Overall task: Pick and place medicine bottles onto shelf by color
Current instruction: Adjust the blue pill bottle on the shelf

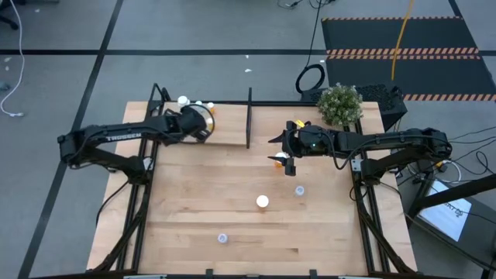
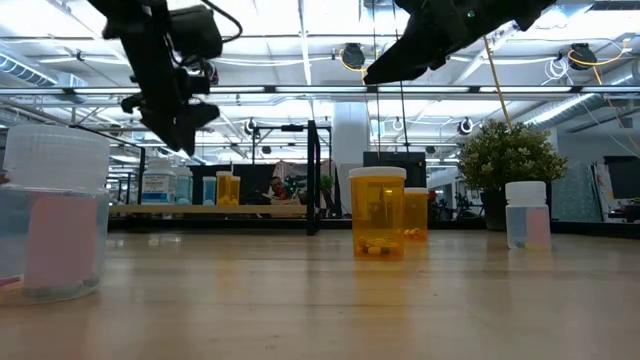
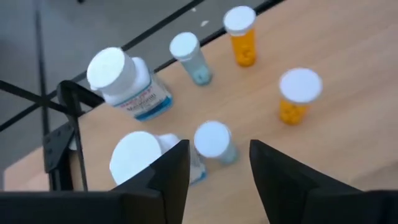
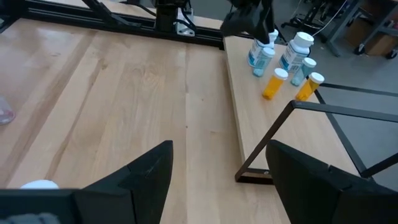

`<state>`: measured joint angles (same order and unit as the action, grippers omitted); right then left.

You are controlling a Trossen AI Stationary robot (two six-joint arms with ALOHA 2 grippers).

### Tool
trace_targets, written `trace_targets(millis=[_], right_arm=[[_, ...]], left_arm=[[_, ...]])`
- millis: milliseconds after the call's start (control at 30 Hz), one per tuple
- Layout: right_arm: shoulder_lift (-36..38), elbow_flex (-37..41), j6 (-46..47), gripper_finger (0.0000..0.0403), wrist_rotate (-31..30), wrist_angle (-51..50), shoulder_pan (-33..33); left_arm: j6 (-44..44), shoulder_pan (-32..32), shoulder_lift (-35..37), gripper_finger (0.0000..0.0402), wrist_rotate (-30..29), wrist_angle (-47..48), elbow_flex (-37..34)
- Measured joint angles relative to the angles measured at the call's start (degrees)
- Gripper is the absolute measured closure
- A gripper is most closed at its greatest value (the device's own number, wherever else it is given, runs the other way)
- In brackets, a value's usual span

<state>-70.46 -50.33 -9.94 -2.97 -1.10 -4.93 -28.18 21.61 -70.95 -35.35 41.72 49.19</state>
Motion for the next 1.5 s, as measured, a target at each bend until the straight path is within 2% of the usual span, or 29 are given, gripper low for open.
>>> trace_targets(millis=[167, 667, 1167, 1500], right_arm=[[0.0, 0.0, 0.3, 0.0150, 0.0, 0.0, 0.0], [0.0, 0.0, 1.2, 0.0150, -0.2, 0.4, 0.0], [0.0, 0.0, 1.3, 0.0150, -0.2, 1.1, 0.0], [0.0, 0.0, 1.2, 0.0150, -0.2, 1.1, 0.0]], left_arm=[[-3.4, 0.0, -2.8, 0.0247, -3.7, -0.3, 0.0], [-9.0, -0.7, -5.0, 0.0227, -4.7, -0.4, 0.0], [-9.2, -0.6, -5.7, 0.0227, -6.5, -9.0, -4.8], [-9.0, -0.6, -5.7, 0.0227, -6.3, -9.5, -5.1]])
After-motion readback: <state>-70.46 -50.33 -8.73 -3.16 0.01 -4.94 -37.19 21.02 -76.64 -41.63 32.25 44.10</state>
